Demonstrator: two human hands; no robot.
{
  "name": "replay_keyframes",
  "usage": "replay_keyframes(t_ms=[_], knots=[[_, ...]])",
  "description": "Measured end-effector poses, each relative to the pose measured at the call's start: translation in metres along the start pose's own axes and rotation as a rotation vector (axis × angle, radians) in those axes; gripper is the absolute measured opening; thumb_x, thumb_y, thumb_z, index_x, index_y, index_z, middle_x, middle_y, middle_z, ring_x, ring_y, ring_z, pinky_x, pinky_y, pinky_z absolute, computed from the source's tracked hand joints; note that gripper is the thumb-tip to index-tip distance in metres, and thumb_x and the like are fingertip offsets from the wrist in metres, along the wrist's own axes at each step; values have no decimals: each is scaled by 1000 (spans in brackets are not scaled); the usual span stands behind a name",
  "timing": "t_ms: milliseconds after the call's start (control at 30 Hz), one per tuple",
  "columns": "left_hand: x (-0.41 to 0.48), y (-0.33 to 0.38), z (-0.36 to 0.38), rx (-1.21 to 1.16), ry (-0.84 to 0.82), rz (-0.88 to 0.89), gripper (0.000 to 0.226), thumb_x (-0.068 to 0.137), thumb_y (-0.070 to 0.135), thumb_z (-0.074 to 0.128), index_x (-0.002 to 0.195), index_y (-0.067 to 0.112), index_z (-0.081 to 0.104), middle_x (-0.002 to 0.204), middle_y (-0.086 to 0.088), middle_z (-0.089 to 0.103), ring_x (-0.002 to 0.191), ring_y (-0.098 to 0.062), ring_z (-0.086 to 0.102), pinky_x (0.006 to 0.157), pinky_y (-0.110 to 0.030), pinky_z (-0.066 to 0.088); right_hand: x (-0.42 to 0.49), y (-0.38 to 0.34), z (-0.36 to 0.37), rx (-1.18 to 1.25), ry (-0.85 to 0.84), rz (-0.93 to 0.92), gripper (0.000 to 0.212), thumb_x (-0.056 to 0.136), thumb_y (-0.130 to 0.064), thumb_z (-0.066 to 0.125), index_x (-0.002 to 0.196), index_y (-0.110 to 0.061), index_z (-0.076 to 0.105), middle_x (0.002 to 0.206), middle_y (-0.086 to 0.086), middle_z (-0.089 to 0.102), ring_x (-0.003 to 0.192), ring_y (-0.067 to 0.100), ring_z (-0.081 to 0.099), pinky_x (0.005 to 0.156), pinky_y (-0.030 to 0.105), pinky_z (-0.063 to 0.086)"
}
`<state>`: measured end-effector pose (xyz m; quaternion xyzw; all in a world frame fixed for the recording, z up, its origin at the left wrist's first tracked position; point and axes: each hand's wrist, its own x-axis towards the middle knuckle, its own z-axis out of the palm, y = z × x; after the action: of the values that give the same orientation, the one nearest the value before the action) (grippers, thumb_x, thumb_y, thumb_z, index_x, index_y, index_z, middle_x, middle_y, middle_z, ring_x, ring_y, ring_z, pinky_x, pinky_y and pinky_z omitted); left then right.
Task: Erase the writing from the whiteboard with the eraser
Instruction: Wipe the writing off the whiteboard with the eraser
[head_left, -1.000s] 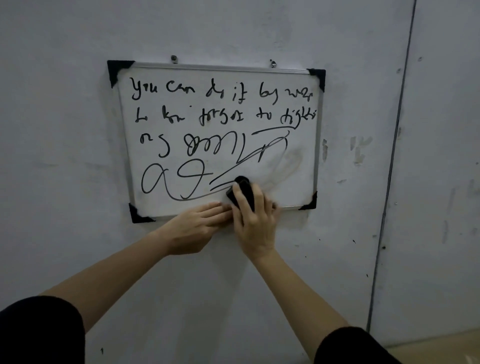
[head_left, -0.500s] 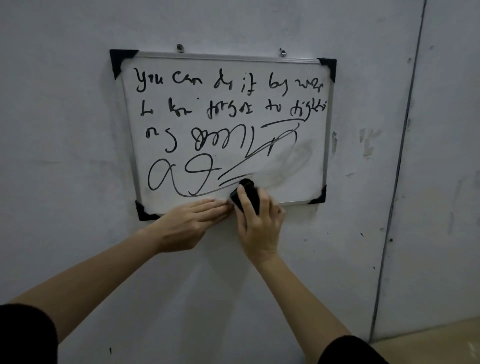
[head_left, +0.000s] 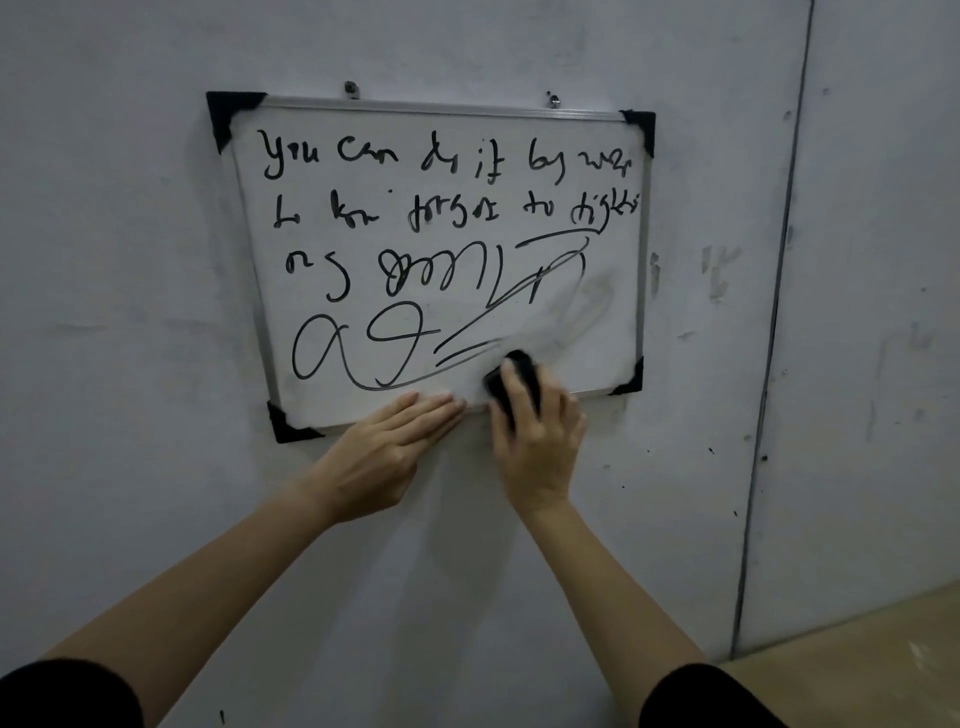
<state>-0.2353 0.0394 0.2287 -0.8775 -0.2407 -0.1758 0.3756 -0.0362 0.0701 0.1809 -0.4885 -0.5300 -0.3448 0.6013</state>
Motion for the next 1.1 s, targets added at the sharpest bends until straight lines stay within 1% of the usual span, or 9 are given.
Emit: replay_keyframes(t_ms=[133, 200, 367, 433, 633, 767, 833, 900, 1100], knots=[[-1, 4, 3, -26, 13, -40, 64, 82, -2, 36, 145, 2, 31, 154, -5, 26, 143, -19, 20, 115, -42, 22, 34, 9, 0, -29, 70, 349, 40, 91, -29, 60, 130, -20, 59, 126, 12, 56, 106, 30, 48, 80, 49, 46], [0, 5, 3, -27, 14, -39, 62, 82, -1, 36, 144, 2, 32, 153, -6, 28, 143, -19, 20, 115, -42, 22, 42, -11, 3, 9, 90, 378, 39, 92, -31, 60, 130, -21, 59, 127, 12, 56, 106, 29, 47, 81, 49, 45], [-8, -4, -2, 10, 22, -11, 55, 84, 2, 38, 139, 1, 40, 148, -12, 34, 141, -23, 25, 116, -41, 22, 13, -43, 9, 78, -8, -138, 39, 94, -32, 61, 132, -24, 59, 127, 13, 58, 99, 29, 52, 78, 42, 42], [-16, -8, -7, 37, 14, -17, 55, 86, 1, 37, 141, 1, 38, 150, -10, 32, 142, -22, 23, 116, -40, 22, 21, -24, 11, 53, -1, -236, 41, 92, -32, 63, 132, -25, 60, 128, 10, 55, 98, 29, 51, 76, 42, 43], [-35, -17, -14, 84, 158, -163, 46, 86, -6, 47, 133, -1, 51, 138, -17, 49, 128, -31, 45, 105, -44, 39, 50, -38, 13, 102, 98, 323, 39, 92, -30, 61, 130, -24, 55, 125, 13, 56, 101, 28, 46, 75, 45, 45], [-42, -18, -19, 162, 239, -267, 37, 85, 1, 62, 122, 3, 61, 125, -20, 57, 113, -35, 54, 89, -44, 46, 14, -74, 16, 124, 64, -7, 38, 92, -29, 67, 129, -24, 57, 125, 13, 57, 97, 30, 52, 75, 41, 42], [-43, -17, -22, 171, 256, -276, 36, 85, 2, 64, 121, 5, 62, 124, -18, 58, 112, -34, 54, 88, -43, 46, 0, -71, 15, 125, 36, -201, 39, 91, -27, 68, 129, -24, 58, 126, 11, 57, 96, 29, 53, 74, 41, 43], [-43, -16, -25, 185, 273, -264, 34, 85, 1, 64, 118, 5, 65, 122, -18, 60, 112, -33, 54, 90, -42, 45, 4, -58, 13, 133, 28, -249, 42, 90, -27, 68, 131, -26, 58, 127, 10, 56, 97, 29, 52, 75, 41, 42], [-64, -22, -23, 200, 295, -254, 40, 82, -8, 63, 120, 5, 64, 130, -15, 57, 122, -29, 52, 102, -42, 42, 48, -68, 16, 136, 72, 214, 44, 87, -26, 71, 130, -25, 58, 127, 12, 56, 103, 28, 47, 77, 43, 41]])
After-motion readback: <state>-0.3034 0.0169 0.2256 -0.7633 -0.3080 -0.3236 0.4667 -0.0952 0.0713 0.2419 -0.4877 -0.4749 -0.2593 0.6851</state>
